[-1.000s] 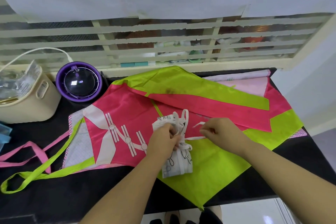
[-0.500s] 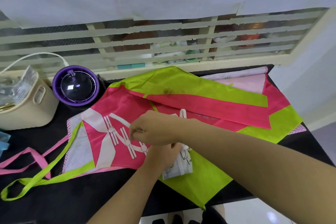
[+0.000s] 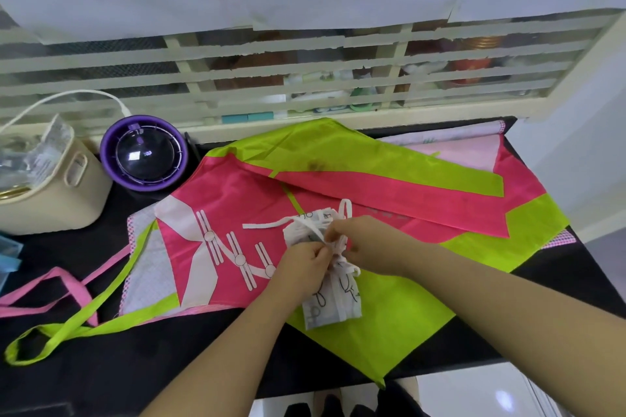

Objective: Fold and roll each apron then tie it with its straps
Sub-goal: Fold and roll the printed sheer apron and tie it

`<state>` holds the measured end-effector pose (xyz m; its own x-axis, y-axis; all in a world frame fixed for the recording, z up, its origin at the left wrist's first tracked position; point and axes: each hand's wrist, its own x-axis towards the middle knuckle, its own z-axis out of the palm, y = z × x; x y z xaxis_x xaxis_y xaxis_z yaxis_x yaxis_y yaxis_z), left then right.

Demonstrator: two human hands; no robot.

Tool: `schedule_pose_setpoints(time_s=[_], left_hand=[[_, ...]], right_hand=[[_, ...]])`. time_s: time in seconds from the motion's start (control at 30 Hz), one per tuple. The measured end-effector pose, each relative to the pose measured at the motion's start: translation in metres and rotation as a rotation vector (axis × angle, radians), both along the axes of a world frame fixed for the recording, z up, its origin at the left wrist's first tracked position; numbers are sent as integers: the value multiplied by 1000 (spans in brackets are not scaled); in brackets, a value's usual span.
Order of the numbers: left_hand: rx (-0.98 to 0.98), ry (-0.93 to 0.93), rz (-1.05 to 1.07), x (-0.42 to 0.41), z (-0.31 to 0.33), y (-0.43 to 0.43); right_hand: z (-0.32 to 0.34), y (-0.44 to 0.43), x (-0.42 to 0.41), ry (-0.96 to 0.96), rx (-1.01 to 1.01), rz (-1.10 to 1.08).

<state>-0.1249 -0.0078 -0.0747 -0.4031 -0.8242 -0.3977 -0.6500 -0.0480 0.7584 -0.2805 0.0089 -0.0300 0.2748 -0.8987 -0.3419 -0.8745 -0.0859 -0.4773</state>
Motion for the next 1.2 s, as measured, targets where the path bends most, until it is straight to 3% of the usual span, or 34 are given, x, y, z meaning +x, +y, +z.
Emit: schedule_pose_setpoints(time_s=[0.17,0.3,0.53,0.67,0.8,1.0,1.2], left_hand=[[-116,18,24,2,0,-1],[-89,36,116,6,-2,-4],[34,118,16,14,-8,-3],[-42,143,23,18,-9,3],[-193,122,46,17,-7,9],[-481,22,-38,20,-19,17],[-670,29,-24,20,-27,25]], right_hand=[[-14,2,-3,-38,-147,-44],[-28,18,-5,-164,-175,-162],[-42,19,17,-325,-243,-456],[-46,16,21,-387,-186,-555],[-47,17,22,-349,-216,-503],[-46,18,15,-148,-246,-144],[-35,17,16,-224,-46,-287]])
